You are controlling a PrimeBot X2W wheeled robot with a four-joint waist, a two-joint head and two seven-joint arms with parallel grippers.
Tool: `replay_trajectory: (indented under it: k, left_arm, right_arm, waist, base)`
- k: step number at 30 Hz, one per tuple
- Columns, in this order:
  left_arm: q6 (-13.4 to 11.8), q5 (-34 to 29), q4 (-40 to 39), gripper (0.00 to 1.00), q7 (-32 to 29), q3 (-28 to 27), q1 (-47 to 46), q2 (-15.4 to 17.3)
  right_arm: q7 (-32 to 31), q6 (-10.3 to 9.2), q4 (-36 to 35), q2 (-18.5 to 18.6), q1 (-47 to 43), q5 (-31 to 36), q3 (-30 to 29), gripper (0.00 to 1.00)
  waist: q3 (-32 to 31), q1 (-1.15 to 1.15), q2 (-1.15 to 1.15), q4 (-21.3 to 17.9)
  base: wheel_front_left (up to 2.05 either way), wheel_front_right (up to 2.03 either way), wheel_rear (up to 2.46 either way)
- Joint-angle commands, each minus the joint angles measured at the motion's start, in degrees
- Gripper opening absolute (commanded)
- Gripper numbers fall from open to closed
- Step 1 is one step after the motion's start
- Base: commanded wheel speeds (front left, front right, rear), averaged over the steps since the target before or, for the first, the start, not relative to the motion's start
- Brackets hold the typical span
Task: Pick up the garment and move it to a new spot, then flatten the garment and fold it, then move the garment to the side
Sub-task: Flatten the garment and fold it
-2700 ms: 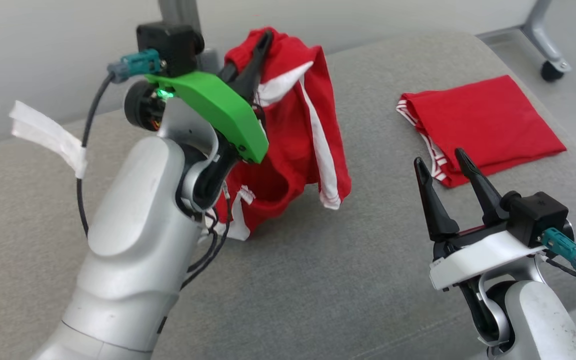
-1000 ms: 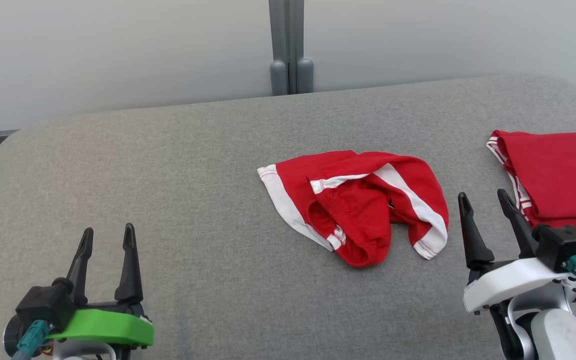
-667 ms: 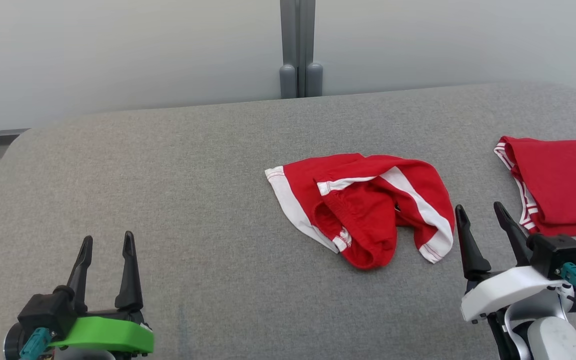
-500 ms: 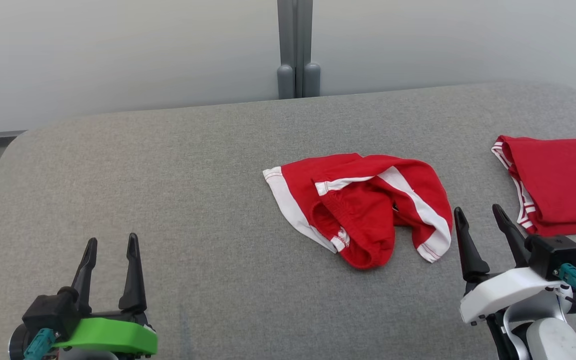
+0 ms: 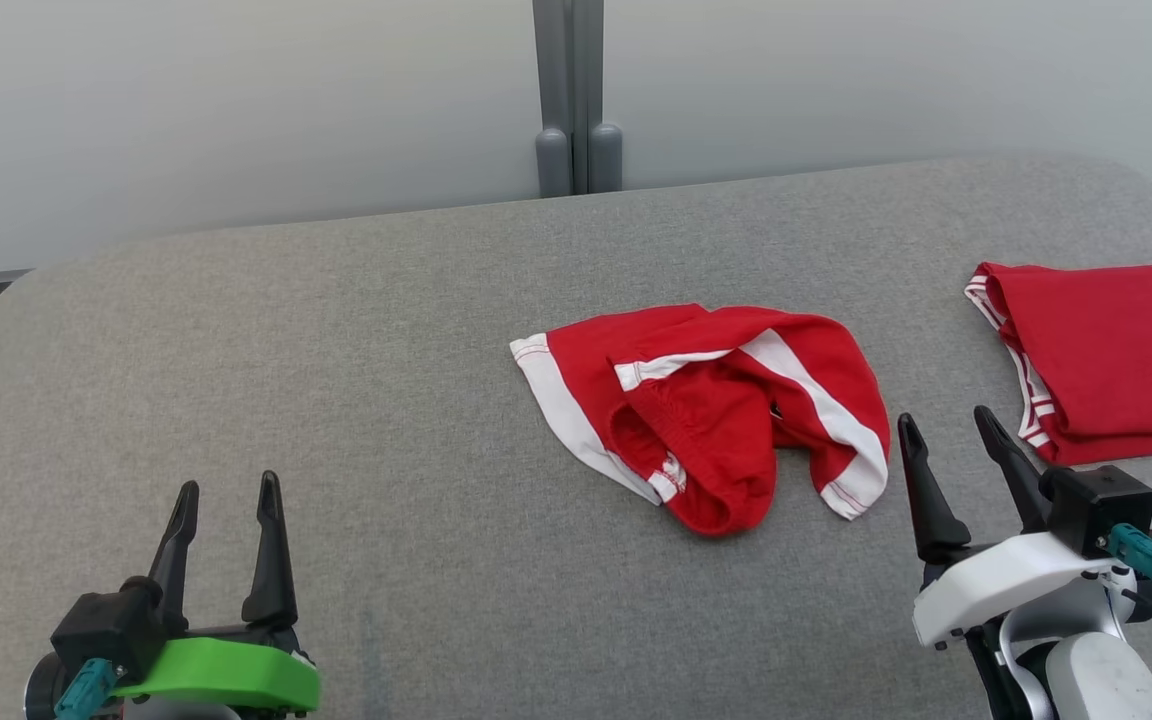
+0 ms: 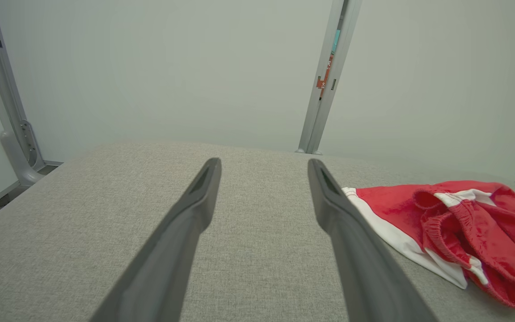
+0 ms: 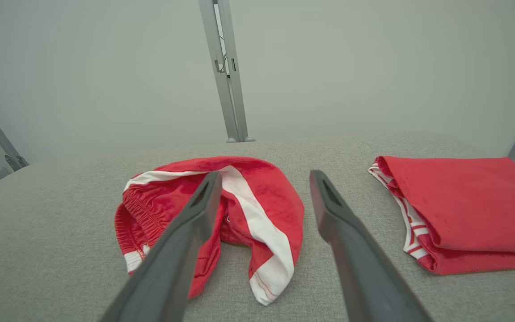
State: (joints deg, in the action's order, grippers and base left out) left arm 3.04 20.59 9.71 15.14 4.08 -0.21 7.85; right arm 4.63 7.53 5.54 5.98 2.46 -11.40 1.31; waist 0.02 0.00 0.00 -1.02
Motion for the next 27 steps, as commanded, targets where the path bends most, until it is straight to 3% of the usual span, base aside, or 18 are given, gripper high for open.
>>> replay_trajectory:
  k: [1, 9, 17, 27]
  left_arm:
    - [0.34, -0.44, 0.17, 1.00, -0.03, -0.24, 0.06, -0.20]
    - [1.11, -0.07, 0.96, 1.00, -0.06, -0.48, -0.16, -0.86]
    - [2.22, 1.98, 4.03, 1.00, -4.47, 2.21, -8.41, -1.48]
    - [3.56, 8.90, 13.52, 1.00, -15.56, 7.88, -20.42, -4.23]
  right_arm:
    - [-0.02, -0.09, -0.02, 0.01, 0.45, -0.24, 0.07, 1.00]
    - [-0.18, -0.09, -0.13, -0.15, 0.73, -0.19, 0.36, 1.00]
    - [-0.22, -0.09, -0.48, 0.25, 1.20, -0.36, 0.72, 1.00]
    - [-0.24, -0.09, -0.13, -0.05, 3.19, -0.43, 3.30, 1.00]
  waist:
    - [-0.06, 0.00, 0.00, -0.07]
    - [-0.07, 0.00, 0.00, -0.26]
    - [0.87, 0.00, 0.00, -1.14]
    - [3.33, 0.00, 0.00, -8.26]
  base:
    - [0.00, 0.00, 0.00]
    - [0.00, 0.00, 0.00]
    - [0.00, 0.00, 0.00]
    - [0.00, 0.00, 0.00]
